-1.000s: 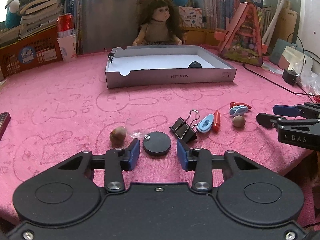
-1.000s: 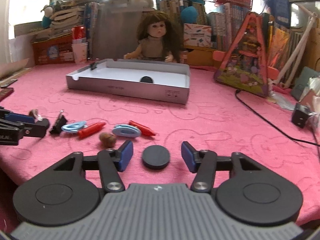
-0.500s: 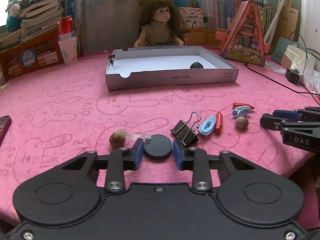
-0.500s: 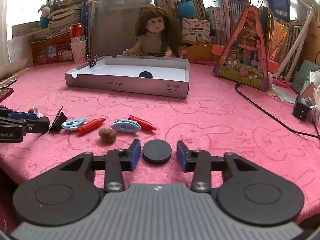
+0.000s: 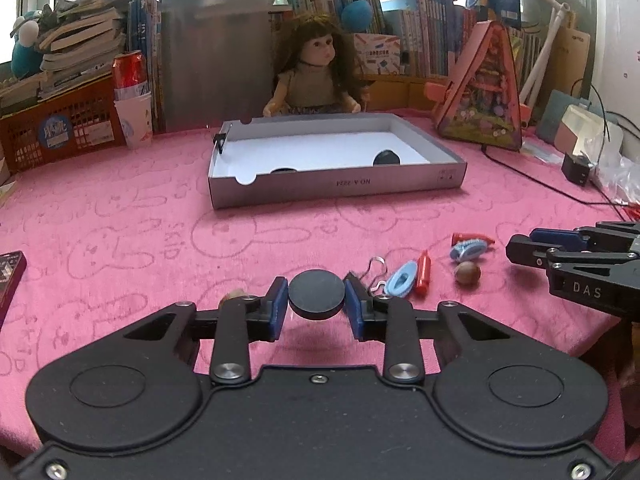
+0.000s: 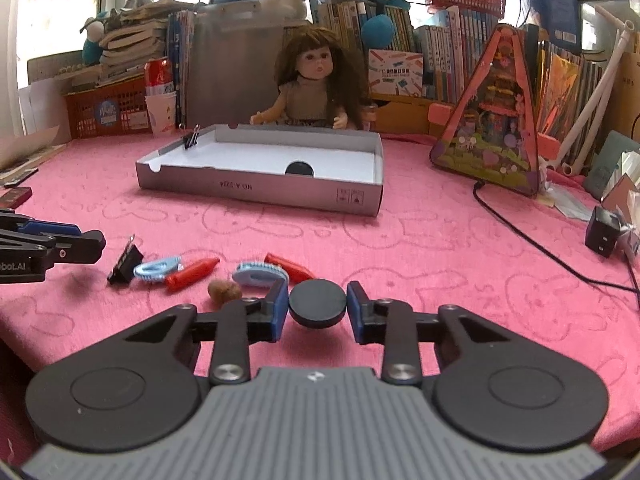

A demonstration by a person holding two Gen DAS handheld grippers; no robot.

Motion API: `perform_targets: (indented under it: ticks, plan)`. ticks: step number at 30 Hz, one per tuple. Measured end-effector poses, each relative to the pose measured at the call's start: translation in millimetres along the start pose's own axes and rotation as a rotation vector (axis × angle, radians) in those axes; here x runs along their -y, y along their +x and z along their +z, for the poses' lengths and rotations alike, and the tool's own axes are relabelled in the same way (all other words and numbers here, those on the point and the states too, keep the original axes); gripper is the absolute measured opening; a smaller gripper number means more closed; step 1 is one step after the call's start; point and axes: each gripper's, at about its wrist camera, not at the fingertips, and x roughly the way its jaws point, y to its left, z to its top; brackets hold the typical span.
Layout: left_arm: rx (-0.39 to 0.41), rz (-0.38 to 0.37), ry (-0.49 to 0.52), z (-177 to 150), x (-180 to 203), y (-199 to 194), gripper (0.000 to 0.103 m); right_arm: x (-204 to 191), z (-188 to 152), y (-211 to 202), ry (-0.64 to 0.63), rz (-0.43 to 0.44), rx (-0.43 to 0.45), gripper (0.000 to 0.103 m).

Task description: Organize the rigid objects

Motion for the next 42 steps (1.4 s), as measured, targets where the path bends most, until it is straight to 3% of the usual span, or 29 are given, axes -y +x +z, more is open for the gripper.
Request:
perform_targets:
  ticks: [8,37,42]
  plan:
    - [-0.007,-0.005,-0.061,18,-12,7,0.029,0,16,7,0.042,0.014,-0.002,0.037]
    - [0.113,-0.039,-0.056,92,-16,45,0.029,0,72,57,0.168,0.059,-0.024,0.037]
    - [0.103,-0.051,-0.075,108,-22,59,0.029,2,83,70,0.181,0.07,-0.03,0.037]
